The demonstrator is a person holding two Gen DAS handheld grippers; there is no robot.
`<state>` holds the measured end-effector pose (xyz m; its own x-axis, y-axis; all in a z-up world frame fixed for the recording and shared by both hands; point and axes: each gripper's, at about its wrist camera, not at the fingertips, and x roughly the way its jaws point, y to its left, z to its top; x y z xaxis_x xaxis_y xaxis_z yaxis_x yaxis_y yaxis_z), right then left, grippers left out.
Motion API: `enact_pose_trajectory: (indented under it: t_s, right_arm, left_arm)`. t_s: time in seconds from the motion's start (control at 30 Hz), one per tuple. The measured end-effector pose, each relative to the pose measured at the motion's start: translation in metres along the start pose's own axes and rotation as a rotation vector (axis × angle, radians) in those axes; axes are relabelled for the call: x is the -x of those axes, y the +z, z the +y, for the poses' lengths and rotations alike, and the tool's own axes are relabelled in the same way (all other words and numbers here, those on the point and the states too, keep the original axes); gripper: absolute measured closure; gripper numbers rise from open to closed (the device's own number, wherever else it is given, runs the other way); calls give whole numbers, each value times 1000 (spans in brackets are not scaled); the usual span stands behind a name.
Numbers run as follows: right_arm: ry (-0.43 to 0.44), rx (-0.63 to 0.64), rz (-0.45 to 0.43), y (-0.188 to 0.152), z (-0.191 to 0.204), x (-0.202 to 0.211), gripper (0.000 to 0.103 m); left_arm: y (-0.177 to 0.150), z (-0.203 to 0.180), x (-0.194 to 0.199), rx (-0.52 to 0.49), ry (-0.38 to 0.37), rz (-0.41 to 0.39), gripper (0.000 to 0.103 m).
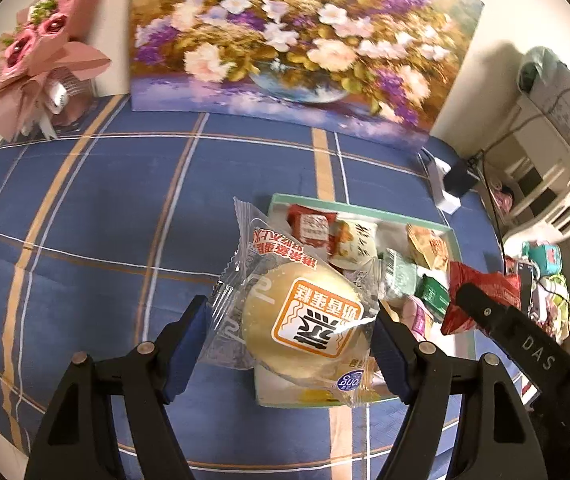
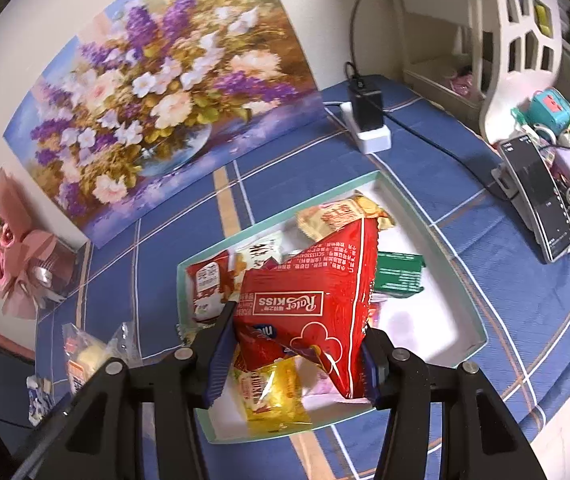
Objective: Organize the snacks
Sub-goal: 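Carry the red packet and wrapped bun over the white tray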
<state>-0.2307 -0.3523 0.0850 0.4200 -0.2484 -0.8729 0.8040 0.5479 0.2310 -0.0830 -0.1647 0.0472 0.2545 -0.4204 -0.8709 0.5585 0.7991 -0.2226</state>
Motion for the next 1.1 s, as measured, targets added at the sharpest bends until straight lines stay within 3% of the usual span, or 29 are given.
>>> enact_pose_trajectory:
  t_s: [0.57, 0.9, 1.1]
  right_arm:
    - [-38, 14, 123, -8, -5, -46, 48]
    - [-35, 12, 144, -9, -8, -70, 48]
    - [-42, 10, 155, -10, -10, -75, 48]
  left_arm:
    - [-11, -1, -55, 3, 15, 160, 26]
    - [-15, -5, -77, -1, 11, 205, 26]
    - [-13, -6, -83, 2, 4, 192, 25]
